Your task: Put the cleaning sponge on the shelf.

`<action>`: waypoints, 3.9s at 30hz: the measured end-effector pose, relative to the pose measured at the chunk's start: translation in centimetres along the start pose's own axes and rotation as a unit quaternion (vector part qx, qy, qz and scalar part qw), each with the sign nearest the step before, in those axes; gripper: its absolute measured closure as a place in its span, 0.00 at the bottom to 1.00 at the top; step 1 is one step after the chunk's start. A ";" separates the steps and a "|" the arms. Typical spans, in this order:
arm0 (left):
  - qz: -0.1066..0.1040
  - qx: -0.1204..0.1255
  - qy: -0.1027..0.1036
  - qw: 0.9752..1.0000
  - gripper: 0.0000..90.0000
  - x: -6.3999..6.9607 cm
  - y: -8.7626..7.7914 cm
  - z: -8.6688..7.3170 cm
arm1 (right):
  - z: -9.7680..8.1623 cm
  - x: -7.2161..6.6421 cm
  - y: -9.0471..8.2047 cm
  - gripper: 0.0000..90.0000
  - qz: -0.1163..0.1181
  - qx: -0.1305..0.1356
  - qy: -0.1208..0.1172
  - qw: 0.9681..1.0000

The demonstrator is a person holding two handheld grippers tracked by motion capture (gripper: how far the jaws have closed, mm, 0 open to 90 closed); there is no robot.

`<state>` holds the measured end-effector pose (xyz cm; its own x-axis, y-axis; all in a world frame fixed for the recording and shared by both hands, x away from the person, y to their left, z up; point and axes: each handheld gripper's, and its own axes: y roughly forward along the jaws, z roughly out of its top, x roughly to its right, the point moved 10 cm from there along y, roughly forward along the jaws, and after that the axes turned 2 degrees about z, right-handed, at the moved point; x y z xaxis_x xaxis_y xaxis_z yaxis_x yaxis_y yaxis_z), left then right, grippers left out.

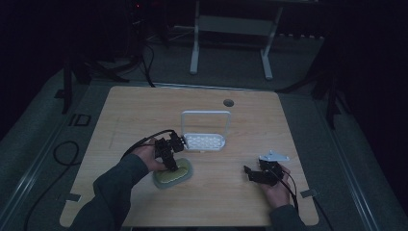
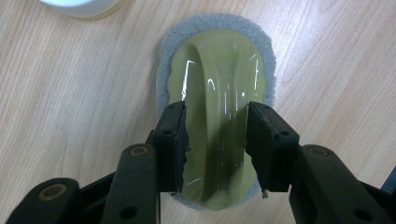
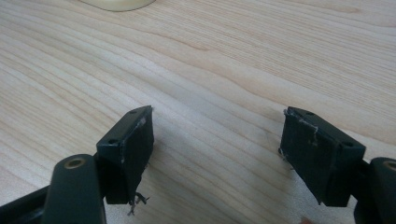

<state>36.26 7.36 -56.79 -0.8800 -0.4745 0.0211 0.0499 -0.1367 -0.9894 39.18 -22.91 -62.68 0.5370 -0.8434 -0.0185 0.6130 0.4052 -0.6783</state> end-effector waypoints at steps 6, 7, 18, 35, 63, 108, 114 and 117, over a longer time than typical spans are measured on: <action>-0.002 -0.011 0.000 1.000 0.68 0.1 0.4 -0.1 | 0.0 0.0 0.0 0.28 0.000 0.000 0.000 1.000; 0.000 -0.015 0.001 1.000 0.69 0.1 0.5 -0.1 | 0.0 0.0 0.0 0.28 0.000 0.000 0.000 1.000; -0.005 -0.034 0.015 0.999 0.78 0.3 0.9 -0.1 | 0.0 0.0 0.0 0.28 0.000 0.000 0.000 1.000; 0.025 -0.023 0.038 0.999 0.79 0.0 0.2 0.1 | 0.0 0.0 0.0 0.28 0.000 0.000 0.000 1.000; 0.072 0.031 0.105 0.991 0.79 -0.1 -1.7 2.6 | 0.0 0.0 0.0 0.28 0.001 0.000 -0.002 1.000; 0.105 0.060 0.170 0.978 0.79 0.3 -3.1 6.4 | 0.1 0.0 0.1 0.28 0.002 0.001 -0.002 1.000; 0.109 0.072 0.175 0.976 0.79 0.3 -3.3 7.1 | 0.1 0.0 0.1 0.28 0.002 0.001 -0.003 1.000; 0.111 0.073 0.174 0.976 0.79 0.2 -3.4 7.3 | 0.1 0.0 0.1 0.28 0.002 0.001 -0.003 1.000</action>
<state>39.33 1.41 -52.40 -0.9455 -0.1857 -0.2676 0.3029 -0.1992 -0.9320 39.28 -22.88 -62.67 0.5421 -0.8401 -0.0169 0.6120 0.4085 -0.6772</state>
